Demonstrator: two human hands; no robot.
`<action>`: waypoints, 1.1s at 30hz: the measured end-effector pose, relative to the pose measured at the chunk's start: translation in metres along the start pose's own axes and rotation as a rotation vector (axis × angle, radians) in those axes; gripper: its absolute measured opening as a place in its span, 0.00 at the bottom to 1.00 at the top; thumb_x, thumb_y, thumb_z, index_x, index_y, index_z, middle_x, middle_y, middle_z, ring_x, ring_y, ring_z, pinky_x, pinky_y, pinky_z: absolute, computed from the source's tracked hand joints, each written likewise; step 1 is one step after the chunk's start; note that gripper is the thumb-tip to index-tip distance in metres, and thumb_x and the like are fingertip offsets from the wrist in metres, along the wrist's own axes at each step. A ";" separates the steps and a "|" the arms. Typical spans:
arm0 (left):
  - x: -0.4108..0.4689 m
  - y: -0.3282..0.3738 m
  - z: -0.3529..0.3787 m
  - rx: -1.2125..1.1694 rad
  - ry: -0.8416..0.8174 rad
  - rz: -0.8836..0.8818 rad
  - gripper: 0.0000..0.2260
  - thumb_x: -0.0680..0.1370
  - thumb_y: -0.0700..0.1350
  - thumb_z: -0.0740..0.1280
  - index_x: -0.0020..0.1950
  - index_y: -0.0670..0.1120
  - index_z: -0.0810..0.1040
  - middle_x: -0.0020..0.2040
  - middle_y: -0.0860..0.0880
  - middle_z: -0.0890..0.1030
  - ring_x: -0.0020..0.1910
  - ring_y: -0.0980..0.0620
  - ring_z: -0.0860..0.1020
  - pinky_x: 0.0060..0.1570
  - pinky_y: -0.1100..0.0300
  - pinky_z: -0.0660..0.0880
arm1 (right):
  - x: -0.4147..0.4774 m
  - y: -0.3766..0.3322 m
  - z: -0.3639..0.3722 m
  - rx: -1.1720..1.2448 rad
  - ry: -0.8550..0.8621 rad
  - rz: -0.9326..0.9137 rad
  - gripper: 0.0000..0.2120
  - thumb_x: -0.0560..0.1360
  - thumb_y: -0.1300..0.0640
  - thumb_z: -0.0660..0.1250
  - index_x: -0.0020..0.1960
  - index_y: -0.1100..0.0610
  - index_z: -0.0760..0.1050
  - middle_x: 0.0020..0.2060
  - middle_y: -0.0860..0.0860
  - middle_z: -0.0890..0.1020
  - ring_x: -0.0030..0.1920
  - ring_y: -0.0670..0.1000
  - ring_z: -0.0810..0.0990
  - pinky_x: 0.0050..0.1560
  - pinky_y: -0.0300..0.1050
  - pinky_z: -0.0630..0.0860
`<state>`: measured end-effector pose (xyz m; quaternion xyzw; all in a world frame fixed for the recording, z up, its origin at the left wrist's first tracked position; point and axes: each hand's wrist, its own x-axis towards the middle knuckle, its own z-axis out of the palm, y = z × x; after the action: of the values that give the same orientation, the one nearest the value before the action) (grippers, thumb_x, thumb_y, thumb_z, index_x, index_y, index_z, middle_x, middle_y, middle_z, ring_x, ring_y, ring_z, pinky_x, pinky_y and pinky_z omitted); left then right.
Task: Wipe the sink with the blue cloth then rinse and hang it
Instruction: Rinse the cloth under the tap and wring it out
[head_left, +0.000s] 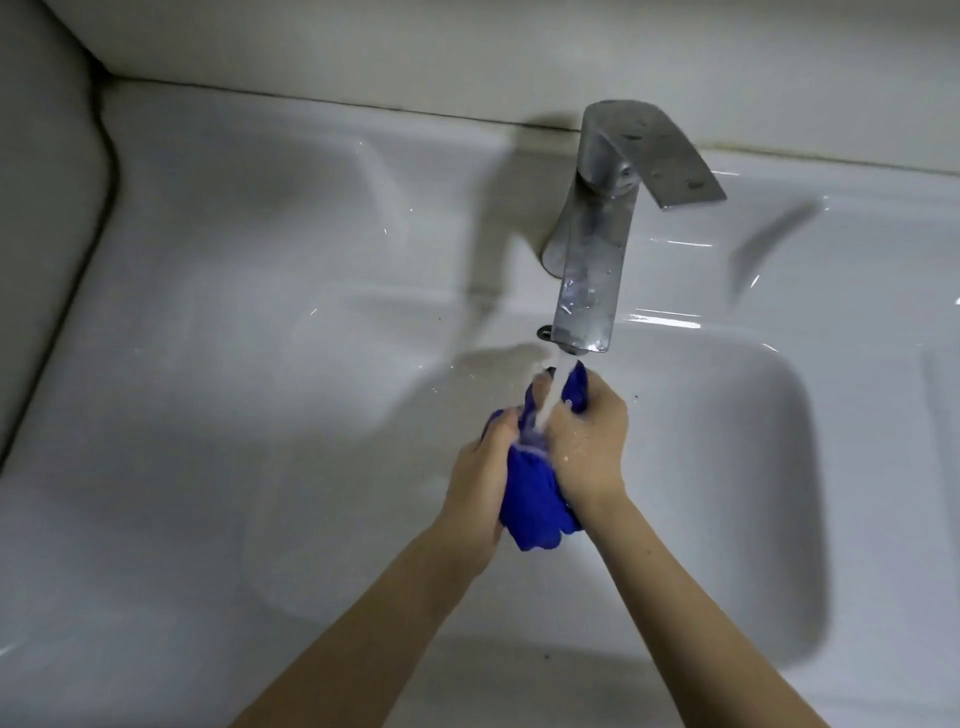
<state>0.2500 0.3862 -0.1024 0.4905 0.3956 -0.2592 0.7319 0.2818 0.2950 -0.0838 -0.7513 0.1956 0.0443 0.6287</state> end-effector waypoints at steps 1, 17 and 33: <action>-0.006 0.000 -0.003 0.000 -0.050 -0.013 0.15 0.81 0.53 0.64 0.47 0.45 0.85 0.46 0.43 0.85 0.43 0.47 0.85 0.40 0.55 0.80 | -0.004 -0.002 -0.004 0.062 -0.019 -0.018 0.12 0.72 0.67 0.65 0.35 0.69 0.64 0.29 0.66 0.69 0.30 0.52 0.67 0.32 0.44 0.68; -0.125 0.060 -0.042 0.152 0.096 0.293 0.04 0.78 0.51 0.68 0.50 0.58 0.81 0.46 0.57 0.86 0.50 0.50 0.83 0.43 0.54 0.77 | -0.075 -0.068 -0.094 -0.381 -0.124 -0.094 0.05 0.80 0.56 0.64 0.51 0.47 0.77 0.44 0.44 0.83 0.45 0.40 0.80 0.41 0.29 0.73; -0.140 0.064 -0.047 -0.049 0.032 0.232 0.11 0.79 0.52 0.67 0.56 0.50 0.83 0.55 0.46 0.85 0.54 0.41 0.83 0.49 0.43 0.81 | 0.003 -0.138 -0.067 -0.773 -0.025 -0.811 0.24 0.80 0.62 0.63 0.75 0.64 0.65 0.74 0.59 0.67 0.76 0.57 0.62 0.74 0.50 0.61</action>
<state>0.2064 0.4535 0.0376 0.5190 0.3537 -0.1551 0.7625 0.3207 0.2486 0.0575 -0.9417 -0.1469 -0.1236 0.2763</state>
